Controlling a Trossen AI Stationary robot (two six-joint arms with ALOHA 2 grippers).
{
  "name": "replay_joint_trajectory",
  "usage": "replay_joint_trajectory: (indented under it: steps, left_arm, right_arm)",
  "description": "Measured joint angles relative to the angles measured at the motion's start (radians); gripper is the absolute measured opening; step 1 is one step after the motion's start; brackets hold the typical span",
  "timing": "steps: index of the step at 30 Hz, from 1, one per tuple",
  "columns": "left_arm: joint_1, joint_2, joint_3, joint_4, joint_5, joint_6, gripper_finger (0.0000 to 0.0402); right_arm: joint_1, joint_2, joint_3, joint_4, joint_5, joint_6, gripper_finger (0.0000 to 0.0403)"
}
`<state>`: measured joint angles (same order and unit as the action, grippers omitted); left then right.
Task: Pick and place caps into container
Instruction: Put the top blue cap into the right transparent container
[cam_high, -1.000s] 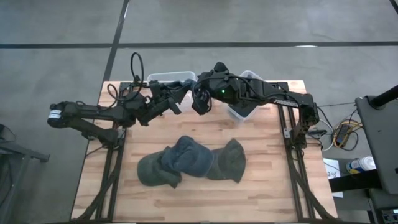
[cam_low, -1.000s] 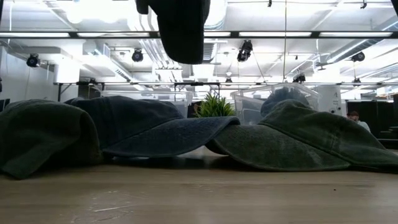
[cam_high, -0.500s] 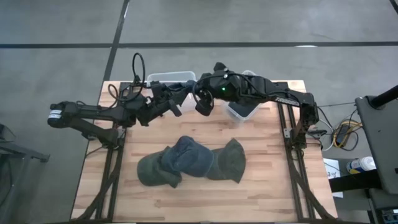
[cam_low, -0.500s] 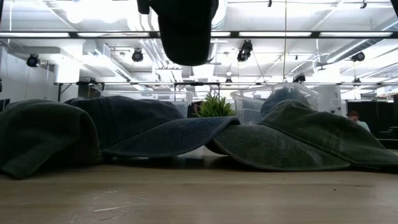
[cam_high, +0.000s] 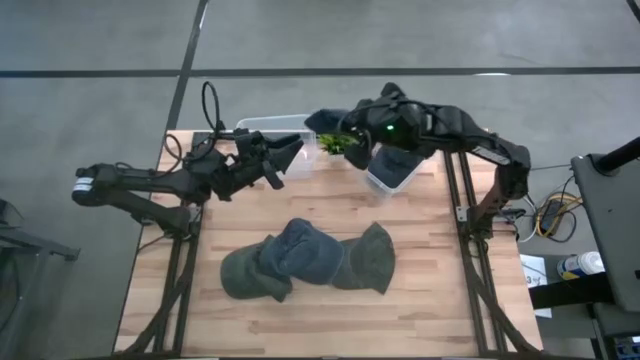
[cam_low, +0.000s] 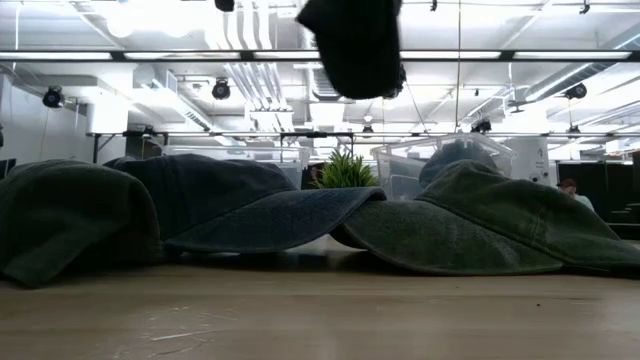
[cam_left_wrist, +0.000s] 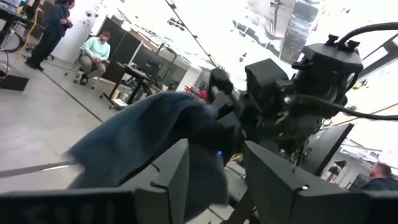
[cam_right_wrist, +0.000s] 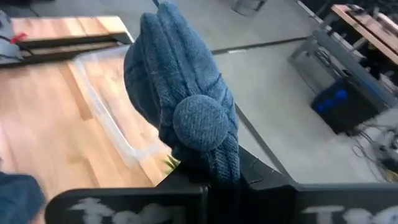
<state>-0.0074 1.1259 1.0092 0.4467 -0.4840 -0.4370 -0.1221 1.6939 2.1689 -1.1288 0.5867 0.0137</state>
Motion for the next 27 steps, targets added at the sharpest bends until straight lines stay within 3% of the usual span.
replay_joint_trajectory:
  steps: [11,21,27]
  left_arm:
    - [0.001,-0.031,0.000,-0.064,-0.003,-0.006,0.0154]
    - [0.001,-0.038,0.000,-0.067,-0.003,-0.008,0.0154]
    - [0.001,-0.041,0.000,-0.066,-0.003,-0.008,0.0153]
  right_arm:
    - [-0.033,-0.147,-0.003,-0.202,0.076,0.115,0.0009]
    - [-0.138,-0.191,-0.021,-0.339,0.072,0.082,0.0009]
    - [-0.175,-0.211,-0.101,-0.296,0.067,0.030,0.0008]
